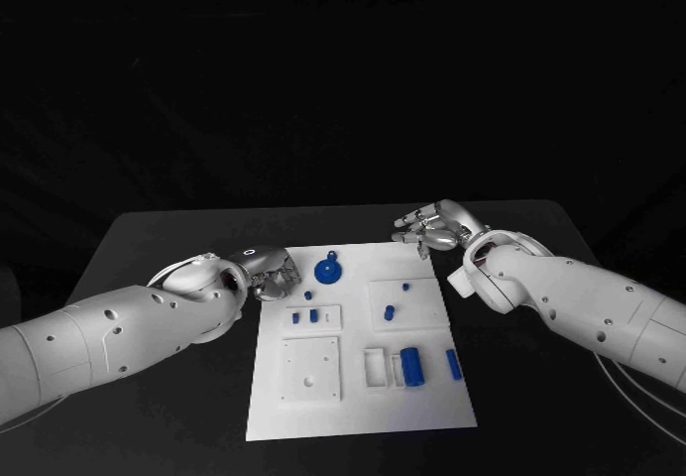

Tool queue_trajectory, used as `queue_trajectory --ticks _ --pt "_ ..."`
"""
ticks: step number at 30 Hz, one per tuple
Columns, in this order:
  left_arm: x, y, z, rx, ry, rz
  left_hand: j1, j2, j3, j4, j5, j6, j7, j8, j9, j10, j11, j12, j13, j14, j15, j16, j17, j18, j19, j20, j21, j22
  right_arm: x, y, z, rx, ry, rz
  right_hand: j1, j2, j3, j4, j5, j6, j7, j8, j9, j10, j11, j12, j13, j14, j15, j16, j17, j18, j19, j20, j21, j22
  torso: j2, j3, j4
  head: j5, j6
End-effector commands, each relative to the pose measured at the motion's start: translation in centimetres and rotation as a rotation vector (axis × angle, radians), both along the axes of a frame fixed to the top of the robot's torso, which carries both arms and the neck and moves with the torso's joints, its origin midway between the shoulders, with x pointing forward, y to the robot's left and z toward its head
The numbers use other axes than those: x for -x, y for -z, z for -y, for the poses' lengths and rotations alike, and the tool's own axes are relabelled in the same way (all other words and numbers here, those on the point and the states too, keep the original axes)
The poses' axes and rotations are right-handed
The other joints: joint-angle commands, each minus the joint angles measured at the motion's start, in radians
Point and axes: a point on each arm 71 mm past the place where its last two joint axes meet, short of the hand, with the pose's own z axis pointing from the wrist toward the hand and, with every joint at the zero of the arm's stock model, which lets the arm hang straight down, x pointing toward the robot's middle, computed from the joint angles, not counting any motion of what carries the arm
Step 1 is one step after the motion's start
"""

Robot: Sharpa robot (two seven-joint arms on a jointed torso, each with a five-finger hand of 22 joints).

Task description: Assemble the parts on the task board

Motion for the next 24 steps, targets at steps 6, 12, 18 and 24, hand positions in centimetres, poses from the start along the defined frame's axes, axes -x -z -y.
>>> queue_trajectory --ticks 6,12,18,24 --pt "-1.1 -1.7 -2.7 0.266 -0.165 -0.061 -0.039 -0.011 -0.064 0.087 -0.083 0.021 0.011 -0.003 0.001 0.002 0.000 0.003 0.001 -0.029 0.016 -0.244 -0.103 -0.024 -0.023 0.015 -0.198 -0.140 1.2 0.6 -1.3 0.334 -0.177 0.053 -0.035 -0.012 0.172 -0.109 -0.047 0.072 -0.005 -0.009 0.004 0.089 0.023 -0.281 -0.299 0.040 0.008 0.031 -0.051 0.042 0.057 0.008 -0.006 -0.006 0.000 0.0012 0.0015 -0.006 0.006" --pt "-1.3 -2.8 -4.3 0.581 -0.270 -0.158 -0.026 -0.001 -0.077 0.109 -0.070 0.038 0.022 -0.003 0.000 -0.002 0.012 0.004 0.001 -0.049 0.044 -0.496 -0.189 -0.043 -0.054 0.041 -0.347 -0.262 1.8 1.0 -1.9 0.511 -0.208 0.095 -0.054 -0.028 0.212 -0.117 -0.090 0.090 -0.010 -0.009 0.004 0.066 0.029 -0.284 -0.300 0.051 0.011 0.040 -0.070 0.044 0.067 0.011 -0.003 0.002 -0.002 -0.0008 0.0026 -0.006 0.007" --pt "-0.9 -4.0 -4.9 0.797 -0.270 -0.200 -0.030 0.005 -0.066 0.114 -0.053 0.024 0.023 -0.004 0.000 -0.077 0.040 0.004 0.001 -0.080 0.094 -0.749 -0.246 -0.048 -0.118 0.085 -0.423 -0.374 2.3 1.5 -2.3 0.644 -0.216 0.103 -0.060 -0.066 0.239 -0.098 -0.118 0.083 -0.007 -0.009 0.003 0.042 0.036 -0.285 -0.300 0.051 0.017 0.049 -0.096 0.048 0.074 0.016 -0.013 -0.001 -0.001 -0.0011 0.0022 -0.001 0.008" --pt "-0.4 -4.6 -5.2 0.897 -0.269 -0.216 -0.028 0.013 -0.094 0.117 -0.057 0.015 0.022 -0.004 0.000 -0.103 0.048 0.003 0.000 -0.033 0.121 -0.990 -0.235 -0.033 -0.134 0.121 -0.419 -0.595 2.6 1.7 -2.5 0.715 -0.202 0.112 -0.044 -0.104 0.213 -0.052 -0.134 0.062 -0.002 -0.008 0.003 0.019 0.044 -0.284 -0.300 0.045 0.022 0.061 -0.117 0.054 0.079 0.023 -0.028 -0.011 -0.001 -0.0018 0.0020 0.002 0.009"
